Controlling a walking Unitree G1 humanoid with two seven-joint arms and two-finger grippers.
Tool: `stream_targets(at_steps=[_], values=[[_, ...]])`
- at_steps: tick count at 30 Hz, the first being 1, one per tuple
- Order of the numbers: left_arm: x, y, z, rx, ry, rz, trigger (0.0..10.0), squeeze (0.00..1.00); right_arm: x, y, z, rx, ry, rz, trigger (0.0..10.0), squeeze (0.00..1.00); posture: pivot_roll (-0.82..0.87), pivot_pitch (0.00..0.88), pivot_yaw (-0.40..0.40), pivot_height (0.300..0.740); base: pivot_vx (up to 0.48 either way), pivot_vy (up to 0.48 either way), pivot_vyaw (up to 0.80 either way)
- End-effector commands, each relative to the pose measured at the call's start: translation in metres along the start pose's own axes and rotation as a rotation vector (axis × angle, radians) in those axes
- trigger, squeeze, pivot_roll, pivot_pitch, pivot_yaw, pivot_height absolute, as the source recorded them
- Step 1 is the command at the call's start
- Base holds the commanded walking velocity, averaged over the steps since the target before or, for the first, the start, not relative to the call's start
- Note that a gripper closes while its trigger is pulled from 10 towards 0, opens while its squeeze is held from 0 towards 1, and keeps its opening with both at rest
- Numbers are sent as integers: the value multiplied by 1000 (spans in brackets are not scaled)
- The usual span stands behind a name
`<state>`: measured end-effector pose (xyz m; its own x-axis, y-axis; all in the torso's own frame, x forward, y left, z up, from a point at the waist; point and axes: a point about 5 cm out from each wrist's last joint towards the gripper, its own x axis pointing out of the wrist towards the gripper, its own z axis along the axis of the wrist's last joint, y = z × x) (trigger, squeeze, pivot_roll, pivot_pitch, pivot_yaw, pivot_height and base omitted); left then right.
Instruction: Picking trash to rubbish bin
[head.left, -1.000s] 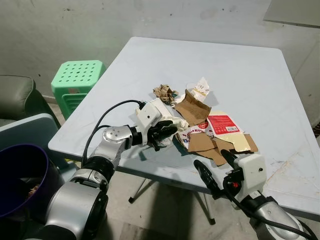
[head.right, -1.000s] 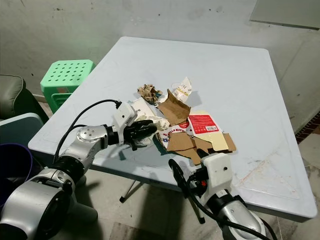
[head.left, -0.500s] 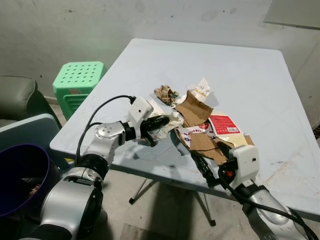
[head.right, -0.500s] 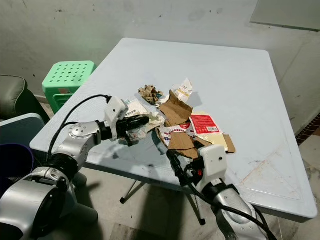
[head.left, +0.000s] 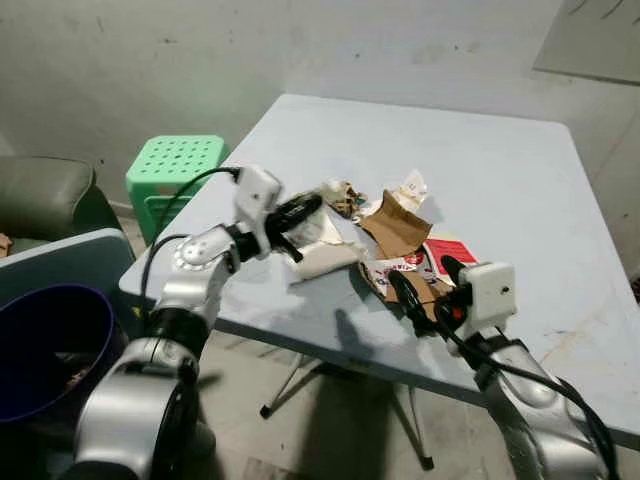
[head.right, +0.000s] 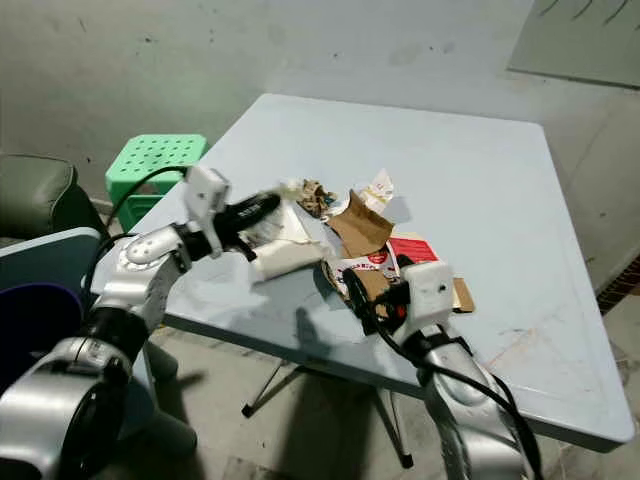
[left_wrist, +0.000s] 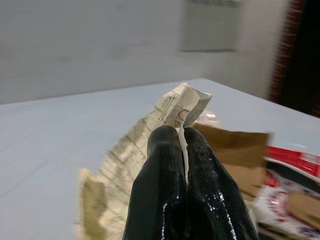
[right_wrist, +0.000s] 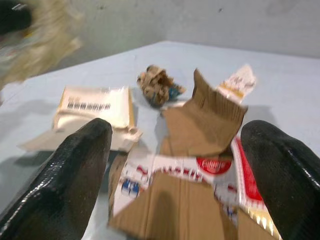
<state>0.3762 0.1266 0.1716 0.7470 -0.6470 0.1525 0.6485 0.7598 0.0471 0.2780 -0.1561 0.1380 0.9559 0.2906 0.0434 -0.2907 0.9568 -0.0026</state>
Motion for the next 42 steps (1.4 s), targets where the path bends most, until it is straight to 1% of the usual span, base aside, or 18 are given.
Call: stream_targets(at_steps=[1,3,4,5,6,8,9,12,13,15,21,26,29,30,34,42], values=[[-4,4,3,-17,-29,71,10000,0,3,-4,2,3,-19,-26,10000,0,-65,0,-3,740,0,0,0],[-8,6,1,-33,-38,123,10000,0,6,-5,1,3,-26,-33,10000,0,-52,0,-8,740,0,0,0],[-12,8,0,-41,-42,195,10000,0,8,-6,0,7,-33,-41,10000,0,-39,0,-14,740,0,0,0],[-13,8,0,-44,-44,216,10000,0,9,-7,0,9,-35,-43,10000,0,-39,0,-14,740,0,0,0],[-16,12,-1,-45,-46,289,10000,0,10,-7,-1,12,-36,-46,10000,0,-33,0,-15,740,0,0,0],[-23,15,-3,-59,-46,398,10000,0,14,-10,-3,12,-37,-63,10000,0,-19,0,-19,740,0,0,0],[-23,15,-3,-59,-46,398,10000,0,14,-10,-3,12,-37,-63,10000,0,-19,0,-19,740,0,0,0],[-32,20,-7,-38,-24,487,10000,0,18,-13,-6,14,-32,-96,10000,0,-7,0,-26,740,0,0,0],[-35,22,-9,-44,-4,522,10000,0,19,-14,-6,15,-38,-101,10000,0,-4,0,-27,740,0,0,0],[-38,25,-10,-55,4,549,10000,0,20,-14,-6,14,-40,-107,10000,0,0,0,-29,740,0,0,0],[-40,26,-8,-52,15,583,10000,0,25,-16,-8,22,-55,-136,10000,0,5,0,-29,740,0,0,0],[-37,24,-9,-46,36,584,10000,0,26,-17,-7,-3,-62,-138,10000,0,2,0,-28,740,0,0,0],[-34,21,-10,-43,57,557,10000,0,26,-21,-8,-13,-61,-150,10000,0,2,0,-29,740,0,0,0],[-34,20,-13,-37,77,552,10000,0,25,-21,-9,-3,-58,-154,10000,0,0,0,-30,740,0,0,0],[-34,20,-13,-31,86,554,10000,0,26,-22,-10,7,-59,-153,10000,0,0,0,-30,740,0,0,0],[-34,24,-12,-25,95,552,10000,0,22,-26,-10,-13,-59,-157,10000,0,-12,0,-32,740,0,0,800]])
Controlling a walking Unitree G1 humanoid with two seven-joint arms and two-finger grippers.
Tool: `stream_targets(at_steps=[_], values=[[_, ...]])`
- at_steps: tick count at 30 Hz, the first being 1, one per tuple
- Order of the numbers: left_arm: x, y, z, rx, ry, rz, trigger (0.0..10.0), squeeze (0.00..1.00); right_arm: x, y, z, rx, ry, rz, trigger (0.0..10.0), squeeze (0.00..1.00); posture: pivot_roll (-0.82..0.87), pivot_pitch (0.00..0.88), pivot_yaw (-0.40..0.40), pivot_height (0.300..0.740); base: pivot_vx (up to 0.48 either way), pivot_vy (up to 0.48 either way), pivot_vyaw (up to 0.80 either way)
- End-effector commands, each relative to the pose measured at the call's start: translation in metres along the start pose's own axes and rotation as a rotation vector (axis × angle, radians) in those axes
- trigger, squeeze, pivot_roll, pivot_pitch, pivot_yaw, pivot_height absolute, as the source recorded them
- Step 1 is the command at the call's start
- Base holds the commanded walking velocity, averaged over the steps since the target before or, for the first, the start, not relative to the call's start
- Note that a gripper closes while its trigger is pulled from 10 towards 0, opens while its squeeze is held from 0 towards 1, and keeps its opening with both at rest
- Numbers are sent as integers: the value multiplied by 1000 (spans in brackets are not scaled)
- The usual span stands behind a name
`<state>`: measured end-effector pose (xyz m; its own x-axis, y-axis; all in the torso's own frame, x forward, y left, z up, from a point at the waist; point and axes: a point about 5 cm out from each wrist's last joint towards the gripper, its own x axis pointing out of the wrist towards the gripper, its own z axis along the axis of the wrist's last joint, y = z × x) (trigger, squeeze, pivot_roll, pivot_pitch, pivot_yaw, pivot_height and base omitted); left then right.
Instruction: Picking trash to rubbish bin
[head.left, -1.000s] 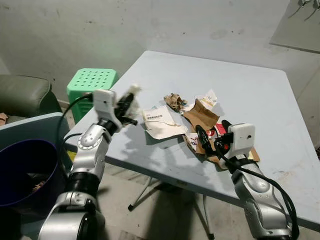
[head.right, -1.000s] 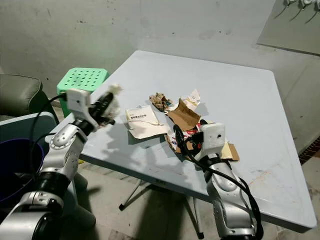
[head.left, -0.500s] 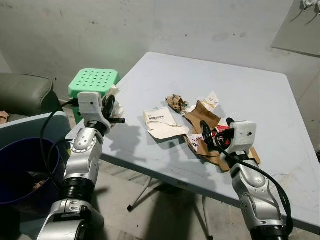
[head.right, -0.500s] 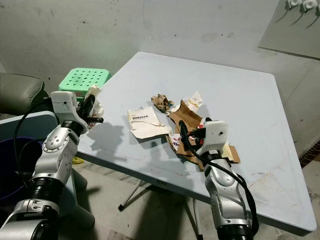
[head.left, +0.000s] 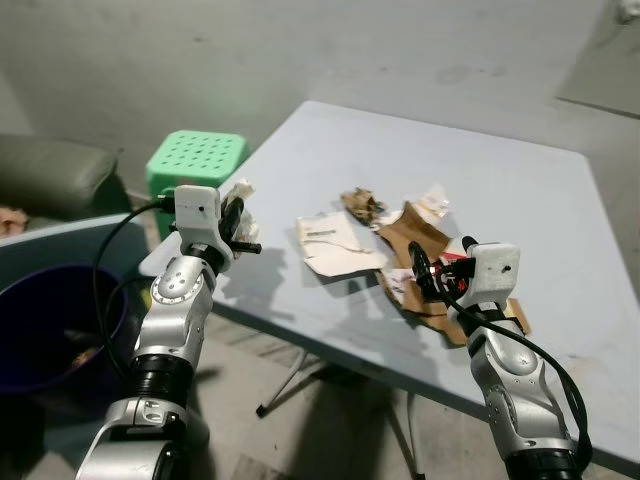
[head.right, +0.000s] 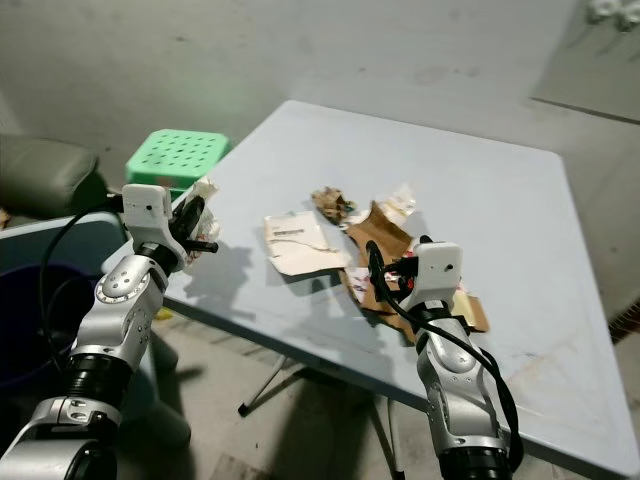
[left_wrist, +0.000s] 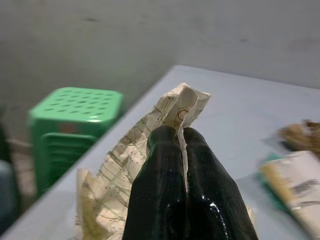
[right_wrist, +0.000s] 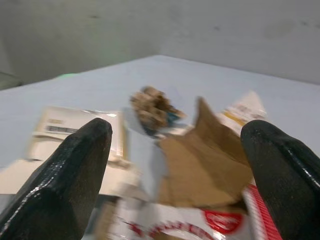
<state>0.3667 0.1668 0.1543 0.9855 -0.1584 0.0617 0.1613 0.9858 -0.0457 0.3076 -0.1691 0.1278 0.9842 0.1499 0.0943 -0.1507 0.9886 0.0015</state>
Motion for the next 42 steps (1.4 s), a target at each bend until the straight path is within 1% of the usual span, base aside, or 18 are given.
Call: stream_targets(at_steps=[1,6,11,16,20,24,33,36,42], values=[[1,-1,1,8,3,2,10000,0,-1,-5,2,-7,-9,-13,10000,0,-12,0,-32,740,0,0,800],[1,-3,1,-1,0,-7,10000,0,-1,-5,2,-8,-9,-7,10000,0,-15,0,-35,740,0,0,800],[2,-5,0,-28,2,-13,10000,0,0,-5,3,-11,-11,2,10000,0,-15,0,-41,740,0,0,800],[3,-4,1,-23,2,-8,10000,0,0,-5,3,-15,-11,11,10000,0,-15,0,-44,740,-259,406,800],[2,-5,0,-12,4,-2,10000,0,0,-6,3,-19,-9,18,10000,0,-15,0,-48,740,0,0,800],[3,-5,-1,-26,9,8,10000,0,0,-6,3,-22,-7,26,10000,0,-18,0,-50,740,0,0,800],[3,-6,-3,-16,18,23,10000,0,-2,-6,3,-28,-6,35,10000,0,-21,0,-52,740,0,0,800],[3,-6,-4,-34,25,29,10000,0,-2,-6,4,-28,-6,38,10000,0,-21,0,-52,740,0,0,800],[3,-6,-4,-35,29,33,10000,0,-2,-5,5,-20,-17,52,10000,0,-21,0,-53,740,0,0,800]])
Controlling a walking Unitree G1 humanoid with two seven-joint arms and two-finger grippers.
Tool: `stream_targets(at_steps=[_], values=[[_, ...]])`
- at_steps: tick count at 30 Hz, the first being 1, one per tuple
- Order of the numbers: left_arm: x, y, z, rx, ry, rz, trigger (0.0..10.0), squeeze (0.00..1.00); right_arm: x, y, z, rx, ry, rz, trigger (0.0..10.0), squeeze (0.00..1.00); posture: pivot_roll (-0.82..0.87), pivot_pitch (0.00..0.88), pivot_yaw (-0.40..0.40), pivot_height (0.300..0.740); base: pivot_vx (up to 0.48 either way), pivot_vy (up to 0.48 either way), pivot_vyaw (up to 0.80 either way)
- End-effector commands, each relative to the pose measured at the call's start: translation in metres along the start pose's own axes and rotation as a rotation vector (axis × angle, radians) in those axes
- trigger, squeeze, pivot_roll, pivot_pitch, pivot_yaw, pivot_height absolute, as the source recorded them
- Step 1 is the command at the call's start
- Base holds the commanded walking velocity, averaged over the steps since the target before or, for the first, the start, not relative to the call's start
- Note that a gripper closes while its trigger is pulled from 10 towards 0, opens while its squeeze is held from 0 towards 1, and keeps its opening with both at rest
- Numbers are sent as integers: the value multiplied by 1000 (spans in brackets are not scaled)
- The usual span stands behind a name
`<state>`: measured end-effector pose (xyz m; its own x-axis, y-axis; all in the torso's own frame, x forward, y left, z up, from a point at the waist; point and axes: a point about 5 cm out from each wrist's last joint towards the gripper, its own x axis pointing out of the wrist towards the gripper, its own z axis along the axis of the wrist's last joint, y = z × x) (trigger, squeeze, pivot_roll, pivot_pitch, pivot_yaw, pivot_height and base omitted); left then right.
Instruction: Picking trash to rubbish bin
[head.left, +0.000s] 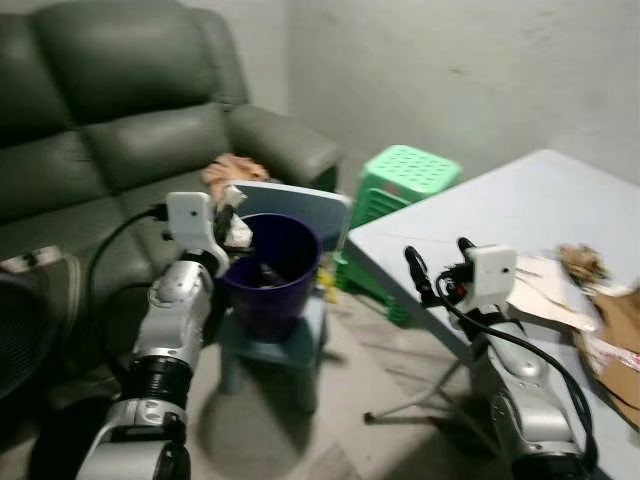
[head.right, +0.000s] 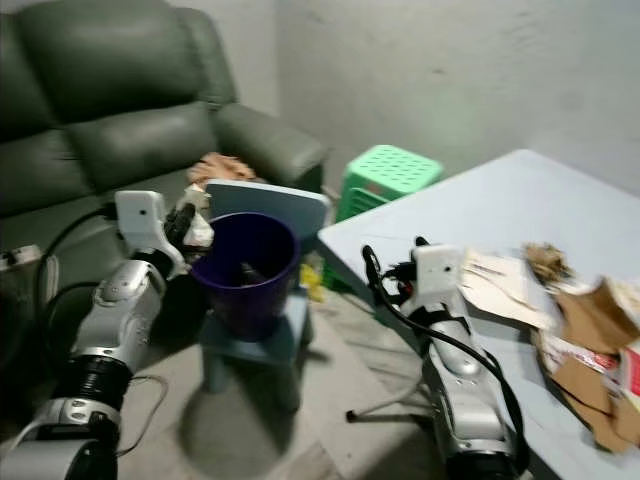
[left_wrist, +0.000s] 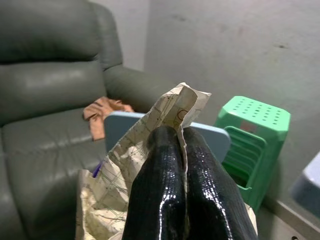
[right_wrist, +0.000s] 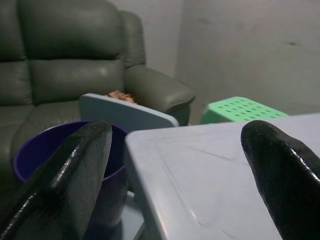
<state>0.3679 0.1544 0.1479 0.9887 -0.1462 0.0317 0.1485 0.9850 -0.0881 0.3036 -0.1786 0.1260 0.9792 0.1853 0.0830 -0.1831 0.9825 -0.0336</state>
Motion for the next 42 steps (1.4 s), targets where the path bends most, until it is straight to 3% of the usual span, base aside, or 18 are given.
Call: stream_targets(at_steps=[1,17,42], values=[[-1,6,1,-6,8,23,10000,0,3,4,6,24,-24,19,10000,0,-18,0,-57,740,0,0,0],[-18,10,-17,27,28,27,10000,0,-2,-5,5,-2,-3,52,10000,0,-5,0,-69,740,0,0,0],[-19,3,-14,-1,30,-16,10000,0,-5,-1,4,11,-2,86,10000,0,-3,0,-66,740,0,0,0]])
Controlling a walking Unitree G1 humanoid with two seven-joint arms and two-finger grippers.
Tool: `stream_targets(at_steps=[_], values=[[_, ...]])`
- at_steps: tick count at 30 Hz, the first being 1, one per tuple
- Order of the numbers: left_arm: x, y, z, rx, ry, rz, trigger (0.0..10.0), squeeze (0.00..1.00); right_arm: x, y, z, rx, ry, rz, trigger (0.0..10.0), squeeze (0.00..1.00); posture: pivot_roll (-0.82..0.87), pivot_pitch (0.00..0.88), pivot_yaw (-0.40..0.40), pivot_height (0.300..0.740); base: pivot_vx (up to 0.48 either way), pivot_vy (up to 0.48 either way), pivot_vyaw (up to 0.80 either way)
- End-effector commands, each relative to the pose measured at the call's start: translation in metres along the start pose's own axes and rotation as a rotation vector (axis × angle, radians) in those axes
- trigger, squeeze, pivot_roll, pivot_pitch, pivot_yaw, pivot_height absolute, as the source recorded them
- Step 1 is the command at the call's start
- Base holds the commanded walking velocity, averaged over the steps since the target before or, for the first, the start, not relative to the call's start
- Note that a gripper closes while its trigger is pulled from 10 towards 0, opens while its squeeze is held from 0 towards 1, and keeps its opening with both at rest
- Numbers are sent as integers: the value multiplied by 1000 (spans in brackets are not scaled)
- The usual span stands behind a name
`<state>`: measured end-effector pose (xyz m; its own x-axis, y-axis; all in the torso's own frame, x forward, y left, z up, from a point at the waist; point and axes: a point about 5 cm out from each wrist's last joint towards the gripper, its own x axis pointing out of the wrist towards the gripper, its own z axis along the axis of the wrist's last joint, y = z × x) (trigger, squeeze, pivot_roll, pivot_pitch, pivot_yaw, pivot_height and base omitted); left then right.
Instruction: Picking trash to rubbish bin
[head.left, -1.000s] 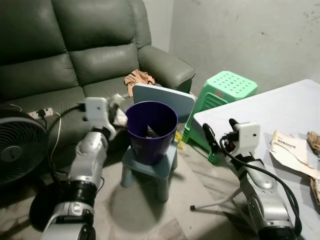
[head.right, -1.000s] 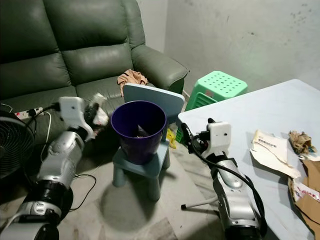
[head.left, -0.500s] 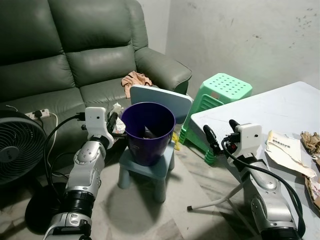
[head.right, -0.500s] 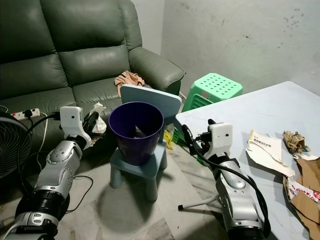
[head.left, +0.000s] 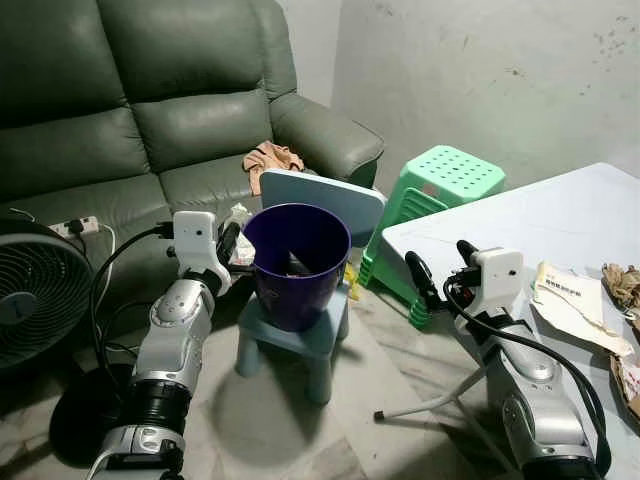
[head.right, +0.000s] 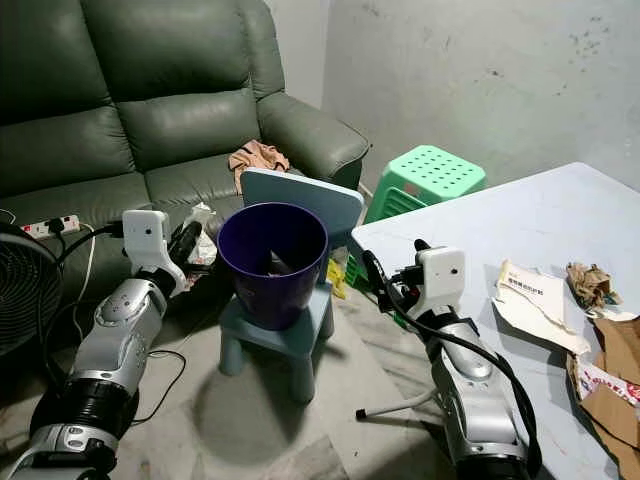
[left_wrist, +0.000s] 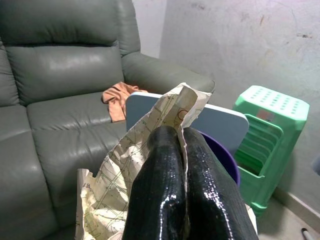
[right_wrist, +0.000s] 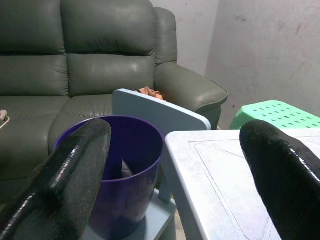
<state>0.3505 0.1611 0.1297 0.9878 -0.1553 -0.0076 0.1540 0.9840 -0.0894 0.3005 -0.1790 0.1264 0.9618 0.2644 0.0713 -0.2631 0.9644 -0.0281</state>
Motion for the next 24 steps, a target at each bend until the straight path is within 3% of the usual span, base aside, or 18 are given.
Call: stream_targets(at_steps=[1,24], values=[[0,-2,3,0,-9,-11,10000,0,-2,0,2,-7,-5,14,10000,0,-2,0,-66,740,0,0,0],[-4,-1,3,-9,-14,-7,10000,0,-11,7,-5,-53,55,171,10000,0,7,0,-79,740,268,0,0]])
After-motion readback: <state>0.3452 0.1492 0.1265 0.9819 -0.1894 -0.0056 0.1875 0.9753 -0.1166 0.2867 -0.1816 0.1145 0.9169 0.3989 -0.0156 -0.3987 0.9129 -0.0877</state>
